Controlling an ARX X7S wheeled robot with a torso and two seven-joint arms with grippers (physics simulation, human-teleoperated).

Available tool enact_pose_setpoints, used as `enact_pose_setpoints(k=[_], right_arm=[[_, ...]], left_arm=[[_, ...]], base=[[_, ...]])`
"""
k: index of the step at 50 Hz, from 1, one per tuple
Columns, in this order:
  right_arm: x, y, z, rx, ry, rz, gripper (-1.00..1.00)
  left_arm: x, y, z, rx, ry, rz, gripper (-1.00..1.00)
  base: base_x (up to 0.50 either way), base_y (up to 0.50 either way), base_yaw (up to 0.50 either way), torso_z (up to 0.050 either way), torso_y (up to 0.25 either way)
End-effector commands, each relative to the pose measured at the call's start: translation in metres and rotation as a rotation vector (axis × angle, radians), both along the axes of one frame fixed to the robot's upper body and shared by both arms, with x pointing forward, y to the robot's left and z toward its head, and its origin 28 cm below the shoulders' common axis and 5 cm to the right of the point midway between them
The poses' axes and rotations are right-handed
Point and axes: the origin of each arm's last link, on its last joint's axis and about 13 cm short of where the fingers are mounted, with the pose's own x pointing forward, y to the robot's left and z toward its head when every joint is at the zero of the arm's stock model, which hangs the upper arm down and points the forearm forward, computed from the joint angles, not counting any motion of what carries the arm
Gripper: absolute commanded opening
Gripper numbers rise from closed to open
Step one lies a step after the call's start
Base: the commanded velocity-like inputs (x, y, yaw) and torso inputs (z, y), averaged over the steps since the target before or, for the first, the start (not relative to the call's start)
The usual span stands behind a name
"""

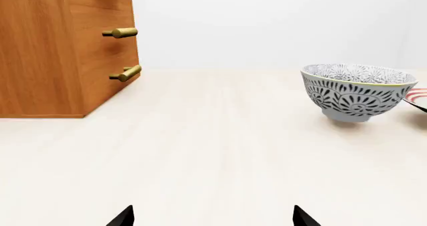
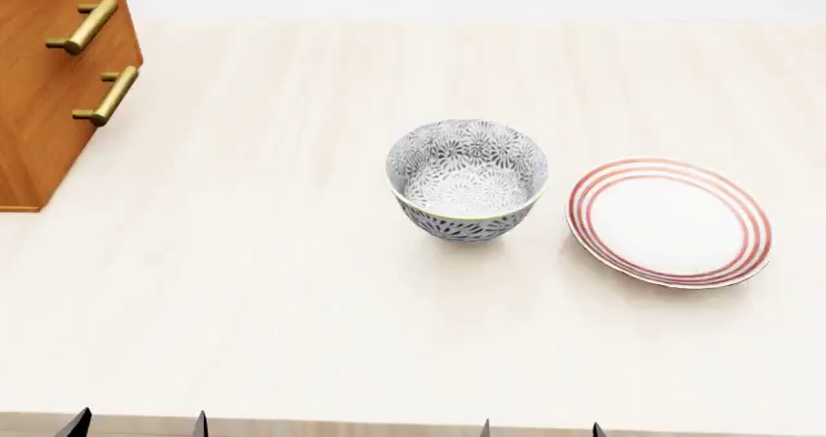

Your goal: Put the bowl on top of the cabinet.

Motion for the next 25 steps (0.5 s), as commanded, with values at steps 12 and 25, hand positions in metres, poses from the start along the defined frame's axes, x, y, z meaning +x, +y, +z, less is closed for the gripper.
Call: enact_pose_setpoints(k=[12, 25], right_arm=[[-0.0046, -0.0007, 0.0030, 0.027, 0.000, 0.018, 1.00], [-0.0036, -0.0012, 0.0046, 0.052, 0.023, 0.015, 1.00]], left_arm=[[-0.0018, 0.0000, 0.0003, 0.000, -0.005, -0.002, 1.00], [-0.0002, -0.0009, -0.0010, 0.005, 0.010, -0.009, 1.00]], base=[[0.00, 0.00, 0.00, 0.000, 0.000], [0.00, 0.00, 0.00, 0.000, 0.000]])
